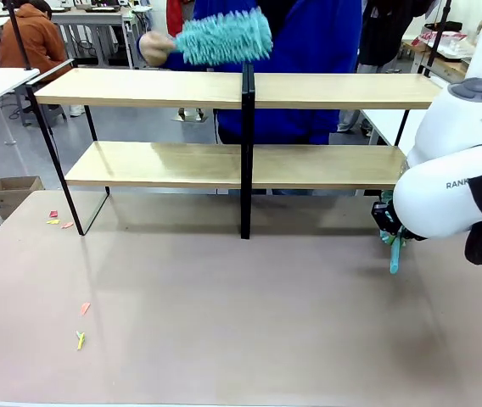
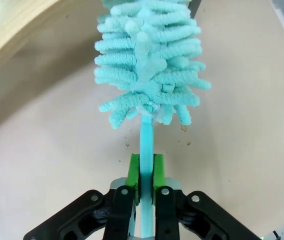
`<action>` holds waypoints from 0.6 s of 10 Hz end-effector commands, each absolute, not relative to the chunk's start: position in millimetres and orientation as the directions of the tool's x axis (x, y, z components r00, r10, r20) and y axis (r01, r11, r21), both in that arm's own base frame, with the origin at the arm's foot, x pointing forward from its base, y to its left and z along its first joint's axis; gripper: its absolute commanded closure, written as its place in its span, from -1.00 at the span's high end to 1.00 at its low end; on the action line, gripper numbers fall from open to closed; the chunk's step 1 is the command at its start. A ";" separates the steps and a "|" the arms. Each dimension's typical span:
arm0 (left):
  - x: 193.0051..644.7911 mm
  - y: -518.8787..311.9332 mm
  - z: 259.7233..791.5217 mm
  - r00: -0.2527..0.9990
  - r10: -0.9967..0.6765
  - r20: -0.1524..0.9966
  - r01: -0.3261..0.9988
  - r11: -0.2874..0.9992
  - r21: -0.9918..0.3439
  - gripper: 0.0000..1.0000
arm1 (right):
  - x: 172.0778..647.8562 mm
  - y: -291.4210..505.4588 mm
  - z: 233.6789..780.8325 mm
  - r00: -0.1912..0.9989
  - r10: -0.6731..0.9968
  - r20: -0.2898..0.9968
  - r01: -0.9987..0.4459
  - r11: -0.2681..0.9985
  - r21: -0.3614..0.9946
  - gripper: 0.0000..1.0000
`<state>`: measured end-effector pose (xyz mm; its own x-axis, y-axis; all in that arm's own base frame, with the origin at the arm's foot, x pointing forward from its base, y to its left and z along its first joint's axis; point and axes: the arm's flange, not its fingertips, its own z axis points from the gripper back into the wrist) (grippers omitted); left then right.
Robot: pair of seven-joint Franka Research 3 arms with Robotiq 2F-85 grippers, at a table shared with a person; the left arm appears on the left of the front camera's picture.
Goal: Clean the shelves.
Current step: Clean another randomly selected level of the Shelf with the Duster.
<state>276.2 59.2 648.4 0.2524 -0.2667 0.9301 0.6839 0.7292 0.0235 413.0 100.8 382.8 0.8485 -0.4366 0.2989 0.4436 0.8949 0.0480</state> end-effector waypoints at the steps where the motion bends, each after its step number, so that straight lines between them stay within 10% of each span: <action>1: 277.0 58.6 648.6 0.250 -0.264 0.932 0.684 0.729 0.023 1.00 | 407.0 105.4 380.9 0.847 -0.428 0.316 0.439 0.898 0.037 -0.75; 6: 277.0 58.6 648.6 0.250 -0.264 0.932 0.684 0.729 0.023 1.00 | 379.0 96.9 397.8 0.964 -0.231 0.129 0.215 0.969 0.124 -0.75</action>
<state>276.2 59.2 648.4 0.2525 -0.2667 0.9301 0.6839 0.7292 0.0234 400.2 113.2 386.5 0.9421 -0.2855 0.1759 0.2704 0.9570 0.1048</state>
